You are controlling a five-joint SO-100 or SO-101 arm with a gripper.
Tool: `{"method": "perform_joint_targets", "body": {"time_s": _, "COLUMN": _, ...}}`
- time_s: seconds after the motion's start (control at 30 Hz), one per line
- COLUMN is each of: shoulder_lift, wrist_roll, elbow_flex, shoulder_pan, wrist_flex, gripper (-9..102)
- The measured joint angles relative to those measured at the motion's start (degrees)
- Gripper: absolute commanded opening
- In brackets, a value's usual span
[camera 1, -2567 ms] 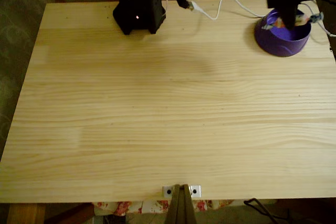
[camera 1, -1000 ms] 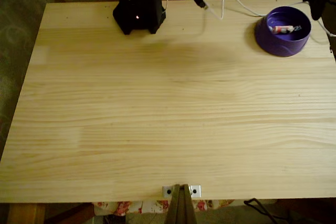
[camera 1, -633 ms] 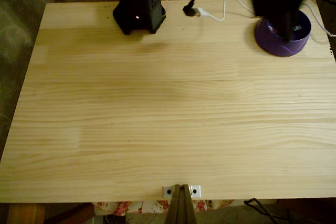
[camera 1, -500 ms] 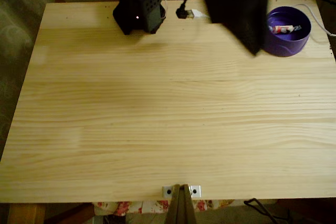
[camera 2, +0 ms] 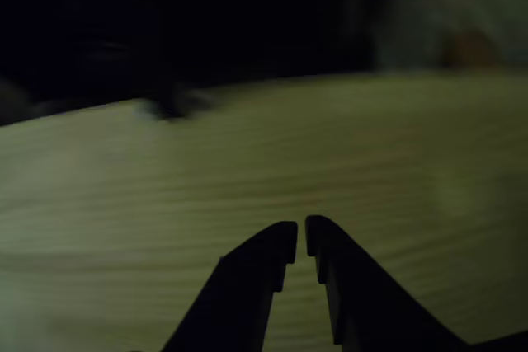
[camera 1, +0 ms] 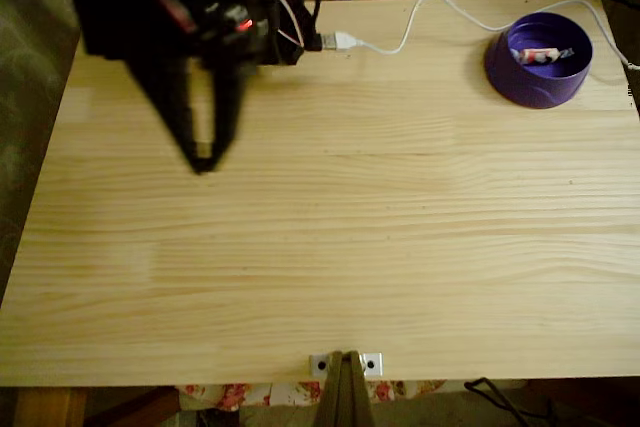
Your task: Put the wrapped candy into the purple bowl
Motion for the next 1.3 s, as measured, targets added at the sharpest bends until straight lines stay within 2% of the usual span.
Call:
{"method": "perform_joint_targets", "body": {"time_s": 0.2, "shoulder_lift": 13.2, "wrist_roll": -0.5, "elbow_flex": 14.2, "shoulder_pan": 4.3, "wrist_flex": 1.8, "gripper": 0}}
{"method": "perform_joint_targets", "body": {"time_s": 0.37, "shoulder_lift": 17.9, "wrist_roll": 1.9, "elbow_flex": 22.5, "shoulder_pan": 3.3, "wrist_flex": 2.4, "gripper": 1}}
{"method": "perform_joint_targets", "body": {"time_s": 0.67, "shoulder_lift": 29.2, "wrist_roll": -1.3, "elbow_flex": 38.9, "shoulder_pan": 3.6, "wrist_flex": 1.3, "gripper": 1}}
{"method": "perform_joint_targets", "body": {"time_s": 1.3, "shoulder_lift": 32.3, "wrist_roll": -1.3, "elbow_flex": 39.9, "shoulder_pan": 3.9, "wrist_flex": 1.3, "gripper": 1}}
